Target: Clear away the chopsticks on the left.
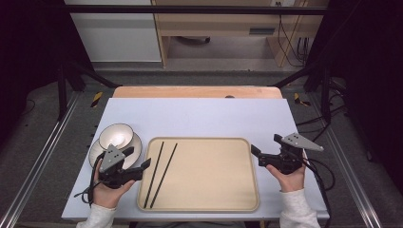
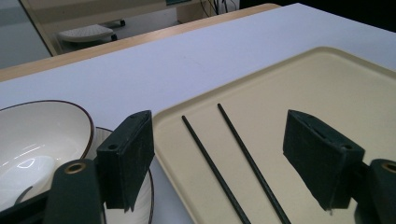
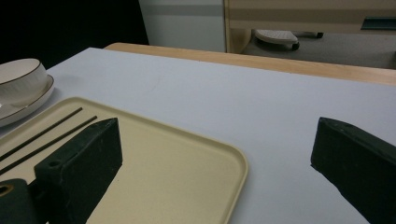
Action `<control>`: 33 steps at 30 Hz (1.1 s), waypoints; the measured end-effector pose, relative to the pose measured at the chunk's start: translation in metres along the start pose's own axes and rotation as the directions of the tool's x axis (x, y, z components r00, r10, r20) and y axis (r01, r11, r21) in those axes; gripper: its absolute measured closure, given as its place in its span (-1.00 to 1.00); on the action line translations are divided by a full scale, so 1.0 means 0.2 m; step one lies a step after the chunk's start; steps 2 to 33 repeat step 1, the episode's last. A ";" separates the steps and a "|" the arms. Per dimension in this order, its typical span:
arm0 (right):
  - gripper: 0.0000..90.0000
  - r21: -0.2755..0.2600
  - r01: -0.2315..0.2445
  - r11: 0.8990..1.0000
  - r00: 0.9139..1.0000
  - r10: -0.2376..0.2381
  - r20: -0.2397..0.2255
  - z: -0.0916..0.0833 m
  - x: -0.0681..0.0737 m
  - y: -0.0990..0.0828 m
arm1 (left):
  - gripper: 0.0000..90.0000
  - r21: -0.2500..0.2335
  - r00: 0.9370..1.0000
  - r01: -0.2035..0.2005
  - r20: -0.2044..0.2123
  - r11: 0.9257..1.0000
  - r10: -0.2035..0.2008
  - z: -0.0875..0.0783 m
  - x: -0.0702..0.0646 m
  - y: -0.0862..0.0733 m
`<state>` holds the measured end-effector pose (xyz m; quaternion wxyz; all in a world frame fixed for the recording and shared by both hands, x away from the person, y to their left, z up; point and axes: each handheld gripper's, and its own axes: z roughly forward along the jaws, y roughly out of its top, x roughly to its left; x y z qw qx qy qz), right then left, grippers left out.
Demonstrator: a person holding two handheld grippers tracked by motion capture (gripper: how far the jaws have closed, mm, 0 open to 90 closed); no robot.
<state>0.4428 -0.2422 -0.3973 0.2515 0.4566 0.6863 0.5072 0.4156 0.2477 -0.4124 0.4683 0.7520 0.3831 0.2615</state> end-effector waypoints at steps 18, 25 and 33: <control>-0.95 0.002 -0.004 1.000 1.000 0.004 0.002 0.01 0.00 0.00 | -0.49 -0.003 1.000 0.000 0.000 1.000 0.000 0.00 0.00 0.00; -0.95 0.002 -0.004 1.000 1.000 0.004 0.002 0.01 0.00 0.00 | -0.49 -0.003 1.000 0.000 0.000 1.000 0.000 0.00 0.00 0.00; -0.95 0.002 -0.004 1.000 1.000 0.004 0.002 0.01 0.00 0.00 | -0.49 -0.003 1.000 0.000 0.000 1.000 0.000 0.00 0.00 0.00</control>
